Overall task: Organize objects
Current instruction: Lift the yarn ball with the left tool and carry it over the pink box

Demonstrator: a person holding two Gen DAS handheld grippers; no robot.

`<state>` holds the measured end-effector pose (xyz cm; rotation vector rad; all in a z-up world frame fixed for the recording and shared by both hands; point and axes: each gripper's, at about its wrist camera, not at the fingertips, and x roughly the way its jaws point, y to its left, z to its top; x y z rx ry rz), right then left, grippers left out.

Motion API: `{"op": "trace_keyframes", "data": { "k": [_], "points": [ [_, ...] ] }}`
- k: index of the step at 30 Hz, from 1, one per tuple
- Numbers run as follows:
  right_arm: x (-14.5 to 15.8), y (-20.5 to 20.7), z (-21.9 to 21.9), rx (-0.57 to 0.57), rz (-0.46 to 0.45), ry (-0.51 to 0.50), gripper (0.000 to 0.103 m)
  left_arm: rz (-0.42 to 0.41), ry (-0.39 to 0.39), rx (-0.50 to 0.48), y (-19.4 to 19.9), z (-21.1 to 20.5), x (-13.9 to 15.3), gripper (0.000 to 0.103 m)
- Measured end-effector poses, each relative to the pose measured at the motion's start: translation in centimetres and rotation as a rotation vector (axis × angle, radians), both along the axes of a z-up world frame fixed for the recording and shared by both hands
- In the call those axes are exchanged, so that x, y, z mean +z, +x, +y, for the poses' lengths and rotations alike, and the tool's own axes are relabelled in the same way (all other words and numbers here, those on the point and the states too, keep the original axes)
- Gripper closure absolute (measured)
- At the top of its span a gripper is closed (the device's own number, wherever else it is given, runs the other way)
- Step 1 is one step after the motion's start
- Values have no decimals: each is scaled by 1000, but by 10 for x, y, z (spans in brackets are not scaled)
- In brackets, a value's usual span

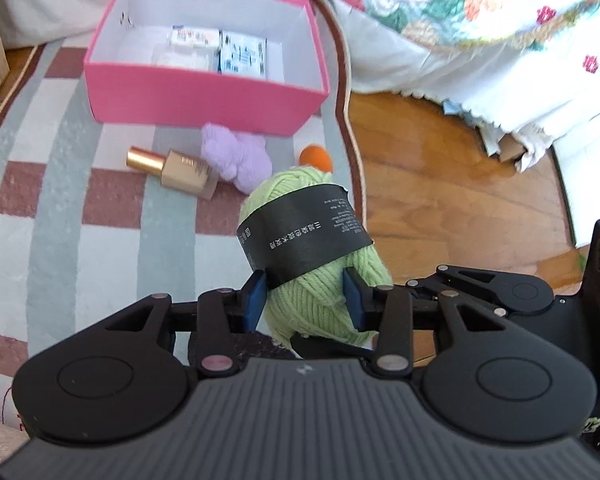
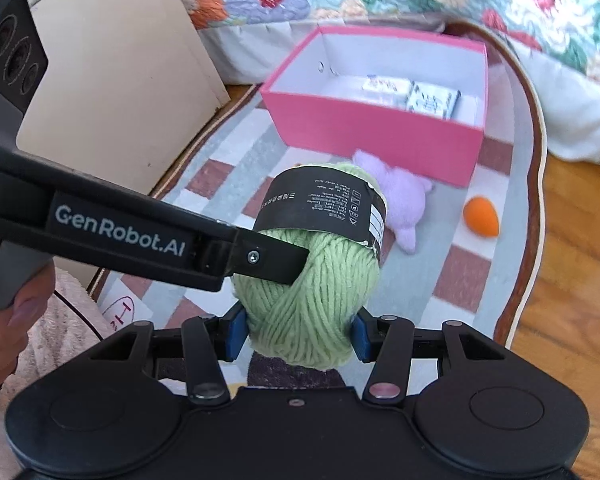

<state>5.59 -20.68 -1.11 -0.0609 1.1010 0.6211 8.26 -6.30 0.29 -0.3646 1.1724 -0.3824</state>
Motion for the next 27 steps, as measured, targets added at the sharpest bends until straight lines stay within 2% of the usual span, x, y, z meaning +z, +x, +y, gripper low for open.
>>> {"op": "trace_keyframes", "data": {
  "k": [5,9,13,16,21,27],
  "points": [
    [32,10,11,44,-73,5,47,-77,7,16,7,16,37,63],
    [52,23,27,82,-170,24,47,-156,63,31,20,29,65,62],
    [62,47,44,100,-256,56,47,-203,108,79,44,43,82,62],
    [63,77,54,85,-281,98,47,-217,153,107,71,54,89,63],
    [58,138,58,39,-251,196,47,-216,231,118,122,66,84,63],
    [23,205,76,7,-190,254,47,-155,327,109,195,75,53,63]
  ]
}}
